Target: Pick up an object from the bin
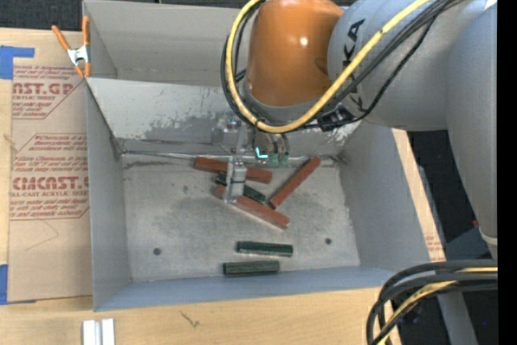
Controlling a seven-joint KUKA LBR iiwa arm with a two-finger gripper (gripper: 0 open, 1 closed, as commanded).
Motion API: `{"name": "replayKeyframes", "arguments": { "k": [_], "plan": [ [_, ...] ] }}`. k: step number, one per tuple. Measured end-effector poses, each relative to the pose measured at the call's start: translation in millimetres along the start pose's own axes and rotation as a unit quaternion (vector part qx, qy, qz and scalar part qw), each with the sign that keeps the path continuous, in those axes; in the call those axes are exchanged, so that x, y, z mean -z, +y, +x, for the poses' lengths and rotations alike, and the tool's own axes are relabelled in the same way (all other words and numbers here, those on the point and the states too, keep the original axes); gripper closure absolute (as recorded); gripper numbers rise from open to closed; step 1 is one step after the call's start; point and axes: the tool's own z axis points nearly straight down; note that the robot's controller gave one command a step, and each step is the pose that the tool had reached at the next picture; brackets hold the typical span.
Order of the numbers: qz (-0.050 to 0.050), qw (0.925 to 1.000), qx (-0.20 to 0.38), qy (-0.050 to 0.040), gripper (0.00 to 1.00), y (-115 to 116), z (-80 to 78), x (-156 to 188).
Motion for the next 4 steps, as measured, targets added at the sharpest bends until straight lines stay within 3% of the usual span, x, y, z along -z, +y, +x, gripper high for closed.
{"name": "replayKeyframes", "arguments": {
  "k": [1,2,3,4],
  "plan": [
    [-0.001,1.0,-0.001,-0.0038,0.0,-0.5,-1.8,4.2],
    [-0.001,0.9999,-0.011,-0.0074,0.0,-11.8,-4.1,-42.7],
    [-0.001,0.9999,-0.013,-0.0059,0.0,-18.5,-4.1,-66.3],
    [0.001,0.9994,0.035,0.002,0.0,-9.3,7.4,-40.3]
  ]
}}
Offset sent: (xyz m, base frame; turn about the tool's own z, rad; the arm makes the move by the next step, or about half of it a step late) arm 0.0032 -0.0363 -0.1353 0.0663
